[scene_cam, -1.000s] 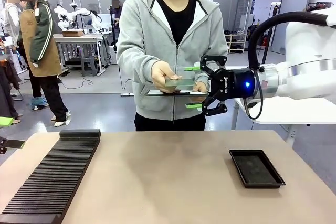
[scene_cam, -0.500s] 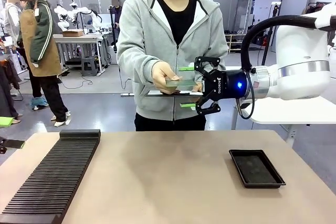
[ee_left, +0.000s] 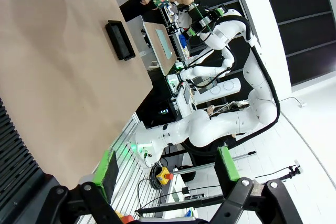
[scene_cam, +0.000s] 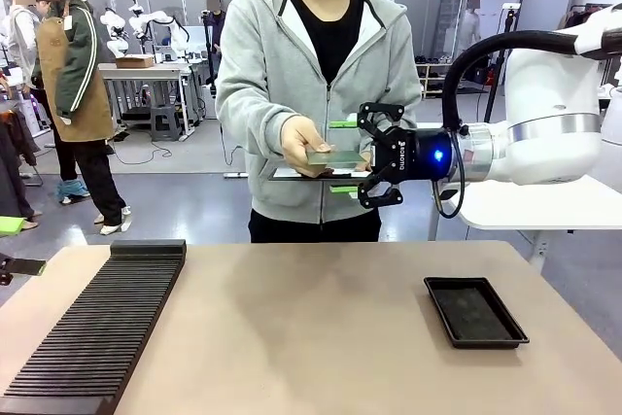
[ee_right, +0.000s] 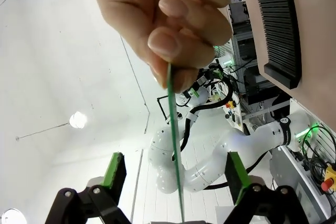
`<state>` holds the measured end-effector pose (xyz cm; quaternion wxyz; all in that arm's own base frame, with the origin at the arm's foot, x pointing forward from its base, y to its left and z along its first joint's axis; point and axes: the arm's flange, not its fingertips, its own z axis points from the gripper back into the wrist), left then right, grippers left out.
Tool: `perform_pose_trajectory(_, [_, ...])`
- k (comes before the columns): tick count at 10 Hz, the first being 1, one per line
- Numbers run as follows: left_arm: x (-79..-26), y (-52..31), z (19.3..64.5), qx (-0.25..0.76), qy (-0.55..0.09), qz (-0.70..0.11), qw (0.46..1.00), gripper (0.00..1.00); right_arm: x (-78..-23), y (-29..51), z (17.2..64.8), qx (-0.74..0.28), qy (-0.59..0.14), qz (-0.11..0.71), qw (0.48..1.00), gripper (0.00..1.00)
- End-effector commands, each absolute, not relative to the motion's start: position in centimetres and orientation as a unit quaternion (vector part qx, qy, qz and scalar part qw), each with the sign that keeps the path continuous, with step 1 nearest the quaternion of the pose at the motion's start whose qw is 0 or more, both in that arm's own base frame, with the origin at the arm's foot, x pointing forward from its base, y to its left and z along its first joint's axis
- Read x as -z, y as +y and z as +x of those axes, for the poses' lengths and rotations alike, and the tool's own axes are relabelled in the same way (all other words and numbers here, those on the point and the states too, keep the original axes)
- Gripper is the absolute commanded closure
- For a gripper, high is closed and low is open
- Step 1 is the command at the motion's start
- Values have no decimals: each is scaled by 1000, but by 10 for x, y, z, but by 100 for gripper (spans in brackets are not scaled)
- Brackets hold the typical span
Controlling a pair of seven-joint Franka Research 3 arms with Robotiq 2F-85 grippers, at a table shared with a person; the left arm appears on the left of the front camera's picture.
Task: Inspect the PCB.
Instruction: Pick up the Blank PCB that the human is holding.
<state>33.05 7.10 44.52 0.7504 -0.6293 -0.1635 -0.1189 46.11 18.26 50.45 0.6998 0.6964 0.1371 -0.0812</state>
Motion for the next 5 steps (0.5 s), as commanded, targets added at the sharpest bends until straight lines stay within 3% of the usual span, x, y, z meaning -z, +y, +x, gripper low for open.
perform_pose_trajectory(1, [-446,70,327,122,-165,-628,750,5,-506,189,462,78,131,696,701,10])
perform_pose_trajectory(4, [-446,70,327,122,-165,-628,750,5,-505,190,460,74,133,694,704,44])
perform_pose_trajectory(5, [-446,70,327,122,-165,-628,750,5,-504,190,460,73,135,693,704,50])
